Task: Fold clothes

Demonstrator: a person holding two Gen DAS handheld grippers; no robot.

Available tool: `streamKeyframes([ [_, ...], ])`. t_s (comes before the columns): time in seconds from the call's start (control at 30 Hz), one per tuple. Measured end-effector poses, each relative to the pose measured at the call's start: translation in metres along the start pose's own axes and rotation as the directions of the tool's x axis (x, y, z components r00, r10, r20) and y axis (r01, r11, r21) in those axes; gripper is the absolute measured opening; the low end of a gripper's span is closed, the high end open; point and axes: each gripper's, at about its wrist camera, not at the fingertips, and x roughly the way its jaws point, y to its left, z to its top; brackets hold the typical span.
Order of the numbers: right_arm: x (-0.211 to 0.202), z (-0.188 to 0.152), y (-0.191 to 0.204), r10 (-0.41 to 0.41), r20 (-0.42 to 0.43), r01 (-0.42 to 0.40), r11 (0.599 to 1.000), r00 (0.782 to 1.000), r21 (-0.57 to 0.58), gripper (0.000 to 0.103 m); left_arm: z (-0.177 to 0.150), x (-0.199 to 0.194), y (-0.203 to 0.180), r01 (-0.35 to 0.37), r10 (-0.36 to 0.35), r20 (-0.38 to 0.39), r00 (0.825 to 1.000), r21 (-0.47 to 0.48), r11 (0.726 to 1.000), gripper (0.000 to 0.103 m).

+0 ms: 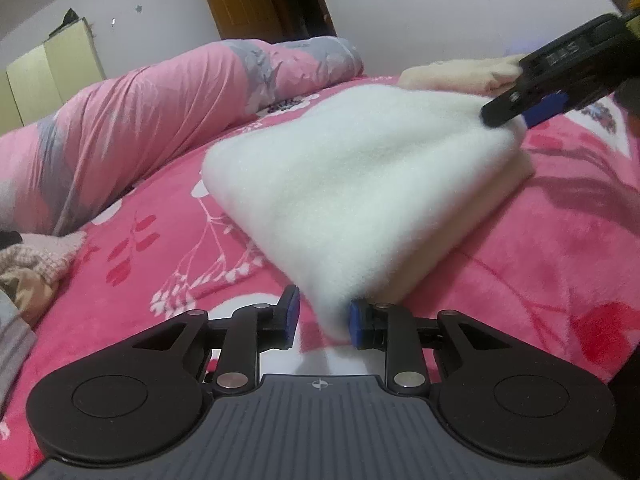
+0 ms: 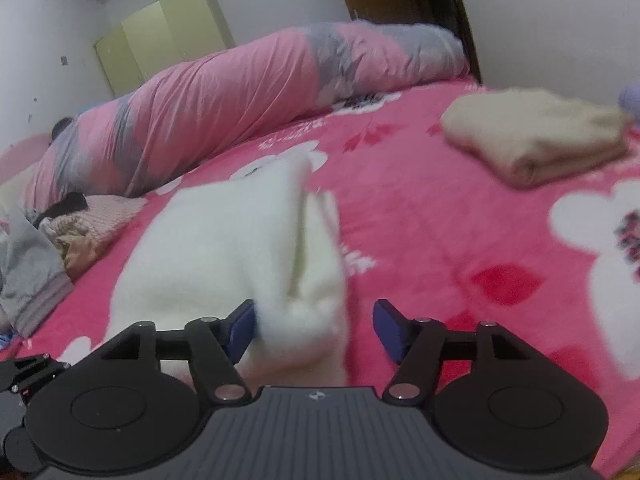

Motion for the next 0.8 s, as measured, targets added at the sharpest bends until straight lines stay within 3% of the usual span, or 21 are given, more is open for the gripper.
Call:
streamKeyframes([
  [0.1,-0.022,0.012,0.015,-0.068,0.075,0.073,0.994,0.995,-0.076,0.066,-0.003,-0.007,0.007,0.044,-0.044,0.007,0.999,-0.027,0.999,0.035],
  [0.2,-0.040,0.026,0.037,-0.074,0.178,0.101,0.984,0.981,-0.147,0.063,-0.009,-0.016,0.017,0.088,-0.088,0.009,0.996,-0.046,0.995,0.036],
  [0.33,-0.037,0.032,0.072,0.029,0.254,0.042,0.962,0.967,-0.268,0.035,-0.012,-0.034,0.043,0.171,-0.168,0.034,0.985,-0.152,0.974,0.037],
  [0.37,-0.031,0.031,0.077,0.042,0.248,0.033,0.956,0.968,-0.291,0.027,-0.011,-0.038,0.051,0.196,-0.189,0.051,0.981,-0.197,0.961,0.037],
  [0.47,-0.006,0.016,0.082,0.058,0.173,0.004,0.942,0.983,-0.336,0.019,-0.008,-0.042,0.070,0.240,-0.219,0.101,0.970,-0.319,0.917,0.040],
  [0.53,0.024,-0.001,0.075,-0.025,0.050,0.041,0.935,0.998,-0.353,0.013,-0.003,-0.031,0.077,0.240,-0.221,0.096,0.971,-0.370,0.898,0.040],
  [0.57,0.040,-0.013,0.068,-0.065,-0.020,0.053,0.934,0.998,-0.353,0.005,0.000,-0.022,0.077,0.236,-0.221,0.082,0.972,-0.381,0.894,0.040],
  [0.6,0.051,-0.025,0.061,-0.057,-0.051,0.036,0.938,0.997,-0.345,0.005,0.001,-0.013,0.076,0.238,-0.229,0.071,0.971,-0.392,0.889,0.040],
  [0.7,0.047,-0.023,0.070,-0.089,-0.045,0.067,0.931,0.995,-0.360,0.005,-0.001,0.009,0.073,0.258,-0.267,0.041,0.963,-0.430,0.865,0.040],
  [0.8,0.041,-0.010,0.091,-0.148,-0.039,0.118,0.899,0.988,-0.422,0.005,-0.008,0.017,0.079,0.282,-0.303,0.043,0.952,-0.502,0.818,0.040],
])
